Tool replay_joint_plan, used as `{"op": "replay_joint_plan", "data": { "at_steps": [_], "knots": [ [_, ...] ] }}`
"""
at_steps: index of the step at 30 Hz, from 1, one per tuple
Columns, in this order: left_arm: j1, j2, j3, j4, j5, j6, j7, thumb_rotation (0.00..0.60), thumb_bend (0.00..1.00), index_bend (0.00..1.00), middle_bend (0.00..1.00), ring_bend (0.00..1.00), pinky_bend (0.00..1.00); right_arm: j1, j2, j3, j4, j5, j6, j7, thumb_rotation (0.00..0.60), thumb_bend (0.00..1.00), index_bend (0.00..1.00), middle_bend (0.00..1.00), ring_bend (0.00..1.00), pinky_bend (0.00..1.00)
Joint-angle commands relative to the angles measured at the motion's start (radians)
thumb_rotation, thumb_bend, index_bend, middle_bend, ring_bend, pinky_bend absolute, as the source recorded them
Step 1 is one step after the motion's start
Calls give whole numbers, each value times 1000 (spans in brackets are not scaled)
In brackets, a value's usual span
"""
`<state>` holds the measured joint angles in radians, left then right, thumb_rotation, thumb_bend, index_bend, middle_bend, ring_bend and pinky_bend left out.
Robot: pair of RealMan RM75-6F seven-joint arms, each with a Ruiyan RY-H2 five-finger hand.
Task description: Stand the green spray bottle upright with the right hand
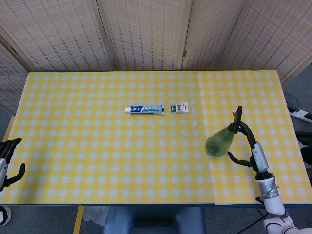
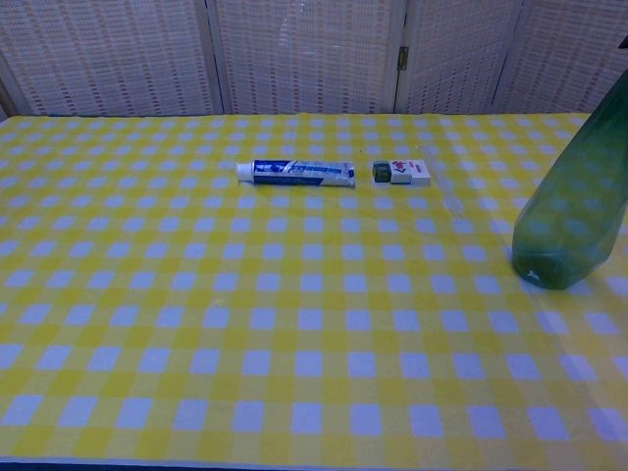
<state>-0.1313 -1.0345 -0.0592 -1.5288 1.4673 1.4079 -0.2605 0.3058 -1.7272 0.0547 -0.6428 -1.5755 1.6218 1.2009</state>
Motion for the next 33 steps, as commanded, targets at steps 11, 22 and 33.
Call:
{"op": "replay_joint_plan", "data": {
  "at_steps": [11, 22, 33],
  "knots": [
    [1, -18, 2, 16, 34, 34, 14, 600, 547, 113, 118, 77, 0, -144, 196, -66, -147, -17, 62, -429, 600, 333, 0, 26, 91, 0],
    [3, -62, -5, 26, 46, 76, 134, 600, 540, 113, 118, 76, 0, -216, 549, -27, -955, 188, -41, -1479, 600, 334, 0, 37, 61, 0],
    [0, -90, -9, 20, 20, 67, 249, 600, 526, 113, 118, 71, 0, -201, 579, -20, -969, 168, -115, -1416, 600, 333, 0, 22, 59, 0]
  ]
}}
